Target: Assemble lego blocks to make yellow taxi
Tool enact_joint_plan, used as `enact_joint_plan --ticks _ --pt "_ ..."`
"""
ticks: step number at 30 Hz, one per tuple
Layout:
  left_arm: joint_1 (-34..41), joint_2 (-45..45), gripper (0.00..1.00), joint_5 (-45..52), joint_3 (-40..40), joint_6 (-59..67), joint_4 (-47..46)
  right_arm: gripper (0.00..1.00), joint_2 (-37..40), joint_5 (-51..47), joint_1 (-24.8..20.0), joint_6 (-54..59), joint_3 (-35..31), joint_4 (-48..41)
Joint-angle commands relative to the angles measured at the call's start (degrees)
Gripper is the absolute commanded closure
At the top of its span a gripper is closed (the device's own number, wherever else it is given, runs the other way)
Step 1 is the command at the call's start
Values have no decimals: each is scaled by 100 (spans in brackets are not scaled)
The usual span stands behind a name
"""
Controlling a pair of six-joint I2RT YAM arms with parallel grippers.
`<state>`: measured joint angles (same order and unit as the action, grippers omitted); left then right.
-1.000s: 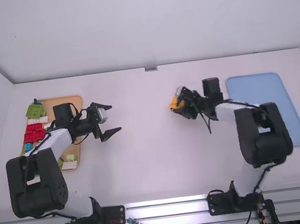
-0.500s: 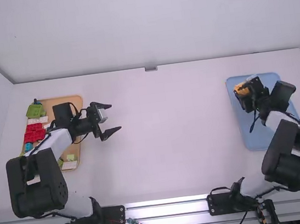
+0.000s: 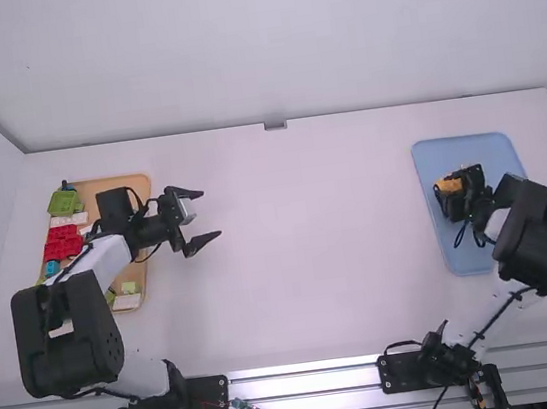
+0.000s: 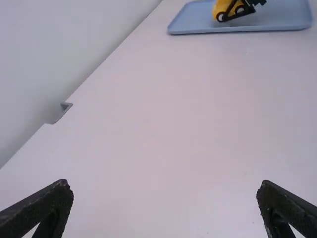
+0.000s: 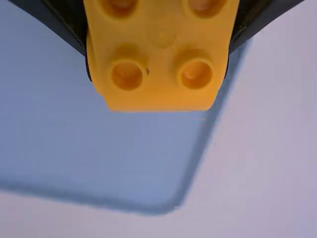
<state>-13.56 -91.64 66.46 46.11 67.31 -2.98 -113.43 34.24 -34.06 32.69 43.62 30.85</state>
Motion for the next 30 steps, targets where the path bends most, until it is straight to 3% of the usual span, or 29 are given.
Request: enact_joint_plan --ticks 1,8,9,10,13,14,21,25,29,30 --pt "42 148 1 166 24 4 -31 52 -257 -2 50 -127 332 22" --pt "39 148 1 168 24 4 -38 42 -353 -553 76 -269 525 -297" --pt "37 148 1 166 24 4 -31 37 -353 -590 79 -284 535 -313" --pt "44 148 1 166 24 4 -20 23 -353 -619 76 -289 557 -352" --pt "42 148 1 164 24 7 -27 12 -268 -597 76 -295 553 -463" --pt "39 148 1 164 24 7 -27 0 -194 -601 79 -293 549 -553" --pt "39 148 1 195 24 -111 -48 1 1076 -728 166 -448 684 -2179" --pt "44 154 1 203 33 -1873 583 1 1743 -1311 372 -590 986 -3274" --pt "195 261 1 -1467 35 -4037 1355 1 2228 -1884 761 -636 1390 -4374" --pt "361 338 1 -2297 35 -4583 1499 1 2337 -2048 966 -922 1604 -4747"
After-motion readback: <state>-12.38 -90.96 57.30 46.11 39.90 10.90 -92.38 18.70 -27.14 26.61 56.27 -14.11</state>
